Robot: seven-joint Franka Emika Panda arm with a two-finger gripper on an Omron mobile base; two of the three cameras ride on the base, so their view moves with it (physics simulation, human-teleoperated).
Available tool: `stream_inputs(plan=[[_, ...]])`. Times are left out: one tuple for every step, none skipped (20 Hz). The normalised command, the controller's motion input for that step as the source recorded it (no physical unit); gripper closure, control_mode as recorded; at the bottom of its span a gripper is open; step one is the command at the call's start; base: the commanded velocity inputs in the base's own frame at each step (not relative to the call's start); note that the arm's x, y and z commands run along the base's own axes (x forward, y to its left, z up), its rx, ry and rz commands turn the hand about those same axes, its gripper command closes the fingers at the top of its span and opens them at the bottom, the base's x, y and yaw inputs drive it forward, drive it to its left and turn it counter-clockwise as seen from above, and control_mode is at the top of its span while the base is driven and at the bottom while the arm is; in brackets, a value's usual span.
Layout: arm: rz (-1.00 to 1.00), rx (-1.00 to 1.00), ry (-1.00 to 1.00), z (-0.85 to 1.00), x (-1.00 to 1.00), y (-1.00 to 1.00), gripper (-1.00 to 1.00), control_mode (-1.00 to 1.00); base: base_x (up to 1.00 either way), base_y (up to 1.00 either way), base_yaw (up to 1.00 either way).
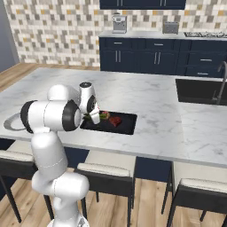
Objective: Create a steak meal by picking up the steak and asparagus from the tray and placing them on the plate. Leave the peach on the tray.
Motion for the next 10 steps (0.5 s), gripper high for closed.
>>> stream_inputs(plan=[[0.08, -0.03, -0.01, 0.78, 0.00, 0.66, 1.00, -1.00, 0.00, 0.00, 0.00], [0.07, -0.03, 0.00, 0.73, 0.00, 0.68, 1.00, -1.00, 0.00, 0.00, 0.00], [0.08, -0.03, 0.00, 0.70, 0.00, 0.73, 1.00, -1.00, 0.00, 0.00, 0.00], [0.10, -0.02, 0.00, 0.69, 0.00, 0.75, 1.00, -1.00, 0.00, 0.00, 0.00], [0.13, -0.01, 0.00, 0.66, 0.00, 0.79, 1.00, -1.00, 0.00, 0.00, 0.00], [0.15, 0.00, 0.00, 0.63, 0.00, 0.82, 1.00, -1.00, 0.00, 0.00, 0.00], [0.17, 0.00, 0.00, 0.54, 0.00, 0.86, 1.00, -1.00, 0.00, 0.00, 0.00], [0.19, 0.00, 0.00, 0.52, 0.00, 0.87, 1.00, -1.00, 0.00, 0.00, 0.00], [0.23, 0.00, 0.00, 0.44, 0.00, 0.94, 1.00, -1.00, 0.00, 0.00, 0.00], [0.25, 0.00, 0.03, 0.37, 0.00, 0.96, 1.00, -1.00, 0.00, 0.00, 0.00]])
